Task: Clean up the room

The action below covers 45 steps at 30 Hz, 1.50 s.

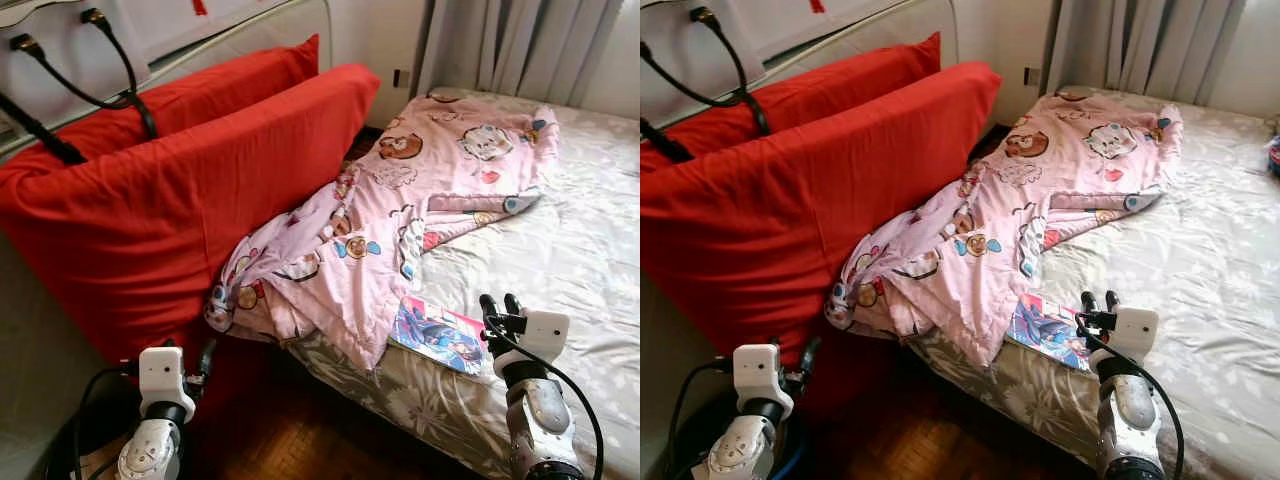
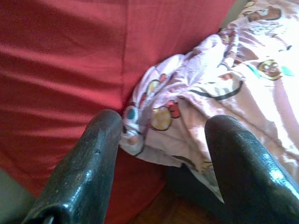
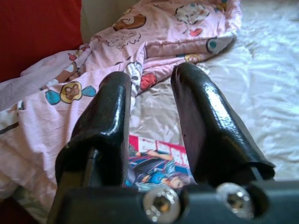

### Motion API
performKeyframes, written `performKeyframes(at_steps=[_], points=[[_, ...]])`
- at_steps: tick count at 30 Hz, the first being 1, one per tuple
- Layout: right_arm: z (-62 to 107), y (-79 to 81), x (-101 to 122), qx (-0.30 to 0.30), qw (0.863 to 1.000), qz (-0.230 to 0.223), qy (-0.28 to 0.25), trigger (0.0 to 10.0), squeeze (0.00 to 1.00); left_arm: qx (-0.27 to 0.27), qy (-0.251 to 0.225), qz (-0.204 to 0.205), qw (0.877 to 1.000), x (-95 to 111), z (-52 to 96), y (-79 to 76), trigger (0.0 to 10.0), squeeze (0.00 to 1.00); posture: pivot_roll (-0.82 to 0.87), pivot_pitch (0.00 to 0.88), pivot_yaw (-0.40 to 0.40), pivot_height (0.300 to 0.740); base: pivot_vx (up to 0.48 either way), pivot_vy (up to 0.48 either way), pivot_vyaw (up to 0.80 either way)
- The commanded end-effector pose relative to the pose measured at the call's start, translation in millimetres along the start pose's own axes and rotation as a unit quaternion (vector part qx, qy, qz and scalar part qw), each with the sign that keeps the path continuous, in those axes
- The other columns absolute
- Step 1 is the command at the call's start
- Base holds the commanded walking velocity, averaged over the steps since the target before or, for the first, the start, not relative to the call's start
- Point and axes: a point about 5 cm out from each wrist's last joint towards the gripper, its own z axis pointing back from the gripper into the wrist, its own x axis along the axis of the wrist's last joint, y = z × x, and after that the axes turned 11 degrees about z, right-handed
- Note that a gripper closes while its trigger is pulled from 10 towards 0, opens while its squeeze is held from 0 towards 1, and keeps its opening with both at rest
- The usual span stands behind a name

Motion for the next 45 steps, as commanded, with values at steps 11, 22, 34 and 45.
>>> performKeyframes(at_steps=[11,22,34,45], points=[[-4.9,14.6,9.2,0.012,1.0,0.002,-0.016,10.0,0.0,0.001,-0.02,0.018,1.0,22.4,-20.7,0.6,10.0,0.0,-0.12,0.08,0.08,0.74,0.0,0.0,0.0],[-21.3,8.9,22.7,0.003,1.0,0.007,-0.02,10.0,0.0,-0.005,-0.03,0.04,0.999,35.2,-42.5,-11.1,10.0,0.0,-0.13,0.0,0.082,0.74,0.0,0.0,0.0],[-42.6,13.8,42.4,0.022,0.999,0.014,-0.029,10.0,0.0,-0.001,-0.035,0.038,0.999,37.2,-50.5,-18.1,10.0,0.0,-0.09,0.0,0.045,0.74,0.0,0.0,0.0],[-49.8,12.8,49.3,0.007,0.999,0.002,-0.032,10.0,0.0,0.005,-0.053,0.047,0.997,55.7,-67.9,-19.4,10.0,0.0,-0.07,0.0,0.053,0.74,0.0,0.0,0.0]])
